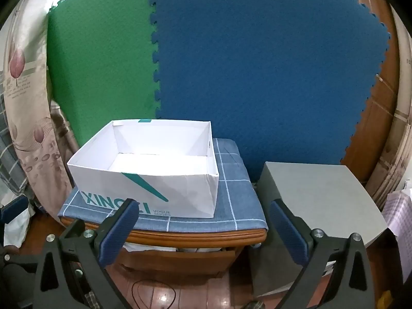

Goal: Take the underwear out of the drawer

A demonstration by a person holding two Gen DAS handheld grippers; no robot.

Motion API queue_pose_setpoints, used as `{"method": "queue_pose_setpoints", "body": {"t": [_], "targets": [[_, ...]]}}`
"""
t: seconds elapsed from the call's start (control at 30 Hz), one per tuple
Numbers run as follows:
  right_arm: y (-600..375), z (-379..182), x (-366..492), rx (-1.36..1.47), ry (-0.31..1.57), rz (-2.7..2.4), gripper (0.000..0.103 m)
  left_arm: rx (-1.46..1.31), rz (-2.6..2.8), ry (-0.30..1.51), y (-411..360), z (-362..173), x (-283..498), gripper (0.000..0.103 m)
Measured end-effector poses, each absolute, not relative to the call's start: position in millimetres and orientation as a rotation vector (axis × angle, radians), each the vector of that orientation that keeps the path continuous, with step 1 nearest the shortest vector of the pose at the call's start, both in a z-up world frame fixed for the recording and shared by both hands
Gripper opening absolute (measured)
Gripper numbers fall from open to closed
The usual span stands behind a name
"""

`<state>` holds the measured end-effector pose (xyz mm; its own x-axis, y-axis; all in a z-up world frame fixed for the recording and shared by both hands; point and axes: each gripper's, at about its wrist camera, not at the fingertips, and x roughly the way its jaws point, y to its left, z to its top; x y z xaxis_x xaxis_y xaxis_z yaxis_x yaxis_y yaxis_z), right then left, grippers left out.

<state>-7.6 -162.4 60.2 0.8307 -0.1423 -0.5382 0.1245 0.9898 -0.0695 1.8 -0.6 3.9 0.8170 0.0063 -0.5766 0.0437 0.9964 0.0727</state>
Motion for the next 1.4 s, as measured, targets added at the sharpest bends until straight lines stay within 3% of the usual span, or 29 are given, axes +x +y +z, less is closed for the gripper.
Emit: {"method": "queue_pose_setpoints", "body": {"t": [1.4], "targets": [[-167.1, 60.4, -0.9, 0.005, 0.594, -0.124, 0.103, 0.098, -0.025, 0.623, 0.7, 5.1, 1.3, 0.103]]}}
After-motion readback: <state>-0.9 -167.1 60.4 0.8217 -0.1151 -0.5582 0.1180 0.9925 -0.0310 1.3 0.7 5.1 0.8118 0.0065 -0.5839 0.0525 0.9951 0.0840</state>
